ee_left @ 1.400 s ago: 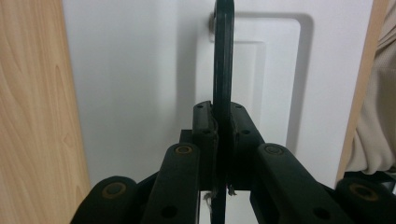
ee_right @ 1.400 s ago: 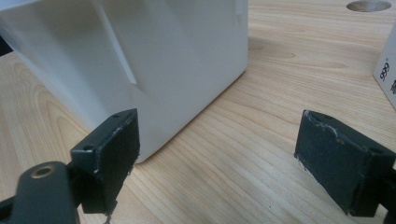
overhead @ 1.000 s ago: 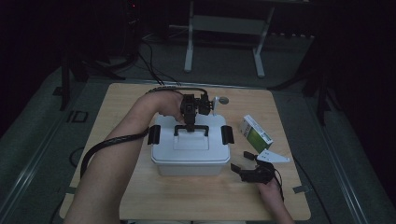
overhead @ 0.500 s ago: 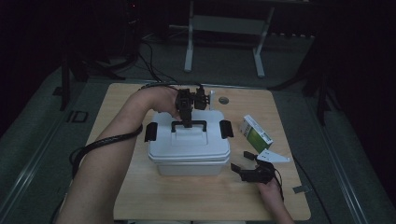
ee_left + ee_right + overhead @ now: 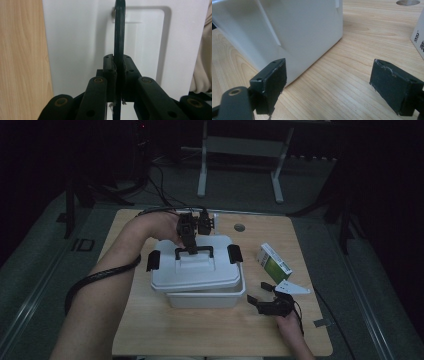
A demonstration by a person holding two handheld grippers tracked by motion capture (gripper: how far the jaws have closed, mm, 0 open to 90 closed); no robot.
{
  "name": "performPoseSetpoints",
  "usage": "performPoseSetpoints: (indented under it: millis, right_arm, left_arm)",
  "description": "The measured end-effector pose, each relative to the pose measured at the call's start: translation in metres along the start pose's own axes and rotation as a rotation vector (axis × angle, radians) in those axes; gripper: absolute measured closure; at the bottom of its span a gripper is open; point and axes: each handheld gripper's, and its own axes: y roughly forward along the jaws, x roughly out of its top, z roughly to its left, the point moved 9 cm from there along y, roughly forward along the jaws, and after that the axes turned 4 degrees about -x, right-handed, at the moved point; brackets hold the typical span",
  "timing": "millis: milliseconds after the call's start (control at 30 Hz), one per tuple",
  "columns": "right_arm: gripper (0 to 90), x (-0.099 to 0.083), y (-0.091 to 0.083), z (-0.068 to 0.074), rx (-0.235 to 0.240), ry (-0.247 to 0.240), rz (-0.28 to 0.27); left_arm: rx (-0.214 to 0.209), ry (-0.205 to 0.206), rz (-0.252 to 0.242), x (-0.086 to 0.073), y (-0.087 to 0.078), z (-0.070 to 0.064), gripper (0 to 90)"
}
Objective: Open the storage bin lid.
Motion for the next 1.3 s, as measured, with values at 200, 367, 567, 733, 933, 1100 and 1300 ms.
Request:
performPoseSetpoints:
  millis: [200, 367, 567, 733, 933, 1100, 1300]
  right_arm:
    - [13.6, 0.000, 0.000, 0.000, -0.004, -0.001, 0.000]
    - [13.7, 0.000, 0.001, 0.000, -0.007, -0.004, 0.003]
    - [13.7, 0.000, 0.000, 0.000, -0.010, 0.000, 0.003]
    - [13.7, 0.000, 0.001, 0.000, -0.014, -0.005, 0.002]
    - [13.6, 0.000, 0.001, -0.001, -0.015, -0.006, 0.003]
    - [13.7, 0.000, 0.001, 0.000, -0.017, -0.011, 0.008]
    - [13.7, 0.000, 0.002, 0.000, -0.019, -0.011, 0.008]
  left_arm:
    - [-0.002, -0.022, 0.007, -0.018, -0.001, -0.003, 83.9]
    - [0.003, -0.044, 0.004, -0.033, -0.005, -0.005, 83.9]
    - [0.011, -0.068, -0.002, -0.051, -0.009, -0.006, 83.9]
    - [0.021, -0.097, -0.003, -0.067, -0.007, -0.005, 83.9]
    - [0.026, -0.119, -0.006, -0.083, -0.007, -0.007, 83.9]
    - [0.029, -0.140, -0.014, -0.097, -0.009, -0.010, 83.9]
    - [0.033, -0.185, -0.024, -0.122, -0.008, -0.014, 83.9]
